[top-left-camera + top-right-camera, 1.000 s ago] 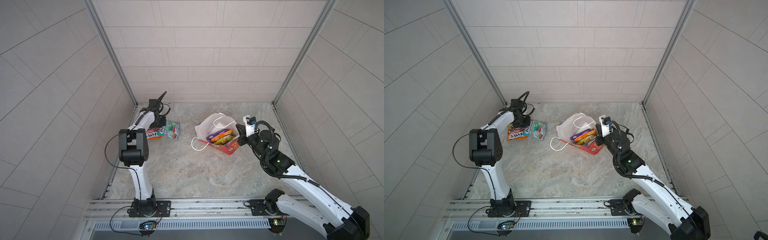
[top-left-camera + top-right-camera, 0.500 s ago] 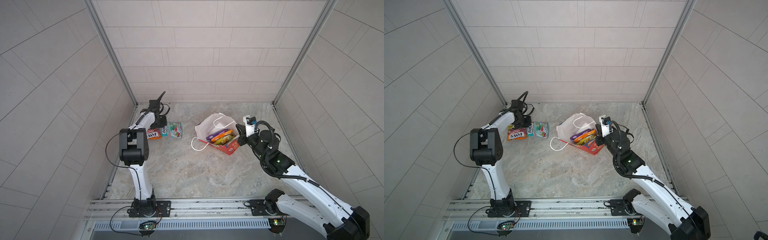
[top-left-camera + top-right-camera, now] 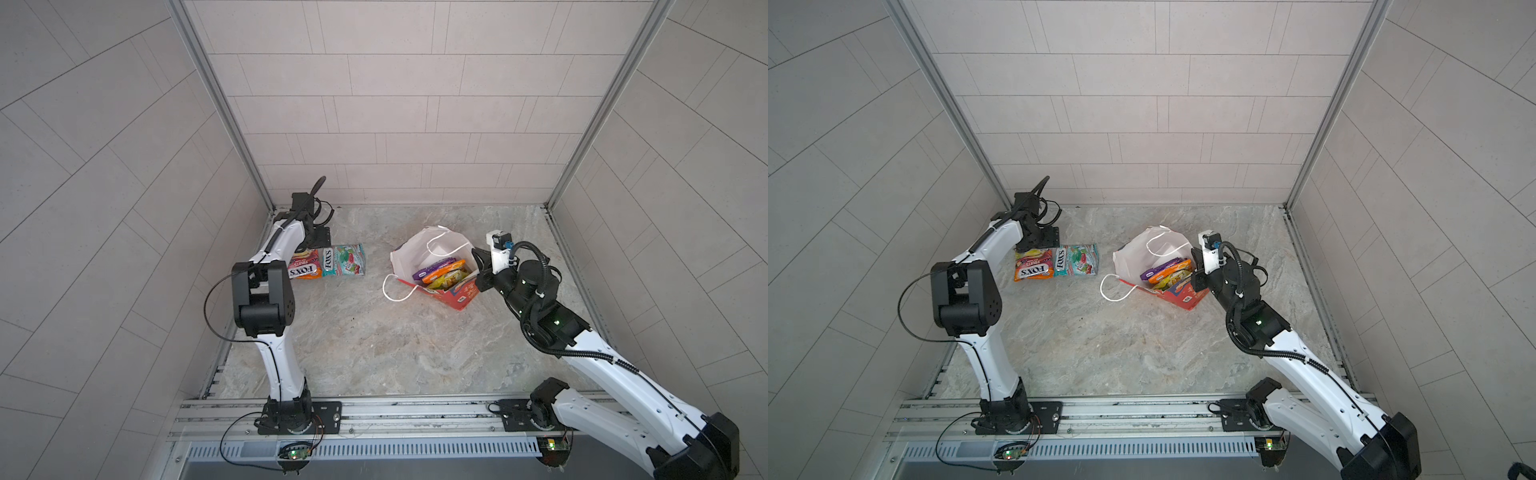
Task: Take the snacks out of the paper bag
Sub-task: 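Open the left gripper to release the teal packet onto the table, then lift the bag upright by its handle with the right gripper while the left gripper rises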
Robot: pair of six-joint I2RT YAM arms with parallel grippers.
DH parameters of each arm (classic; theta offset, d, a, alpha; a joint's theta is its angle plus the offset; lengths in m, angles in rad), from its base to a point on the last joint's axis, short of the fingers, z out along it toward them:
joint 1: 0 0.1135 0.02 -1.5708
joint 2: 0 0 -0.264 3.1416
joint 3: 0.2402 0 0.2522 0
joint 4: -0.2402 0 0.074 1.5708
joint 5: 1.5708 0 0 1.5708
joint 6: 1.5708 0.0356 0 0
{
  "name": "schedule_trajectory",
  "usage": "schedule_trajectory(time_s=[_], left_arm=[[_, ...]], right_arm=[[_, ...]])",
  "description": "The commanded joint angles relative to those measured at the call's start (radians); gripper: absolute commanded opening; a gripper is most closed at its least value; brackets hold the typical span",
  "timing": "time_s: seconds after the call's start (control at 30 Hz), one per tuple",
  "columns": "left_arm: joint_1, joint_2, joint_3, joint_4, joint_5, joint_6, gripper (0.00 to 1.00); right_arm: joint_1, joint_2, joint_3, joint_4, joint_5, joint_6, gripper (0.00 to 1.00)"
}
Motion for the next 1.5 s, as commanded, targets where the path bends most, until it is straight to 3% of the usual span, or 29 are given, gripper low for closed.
schedule_trajectory(time_s=[0.0,0.13,0.43,0.87,1.47], left_arm=[[0.036,0.023,0.079,-0.058,-0.017,0.014,1.00],[0.077,0.116,0.185,-0.167,0.048,0.013,1.00],[0.143,0.258,0.282,-0.190,0.113,0.032,1.00],[0.150,0.435,0.429,-0.236,0.194,0.082,1.00],[0.118,0.303,0.305,-0.145,0.210,0.050,0.98]], right_arm=[[-0.002,-0.029,0.000,0.061,-0.008,0.004,0.00],[-0.001,-0.026,0.004,0.060,-0.007,0.000,0.00],[-0.001,-0.024,0.002,0.049,0.008,-0.016,0.00],[-0.004,-0.021,0.000,0.052,0.019,-0.024,0.00],[-0.008,-0.011,0.030,0.027,0.005,-0.016,0.00]])
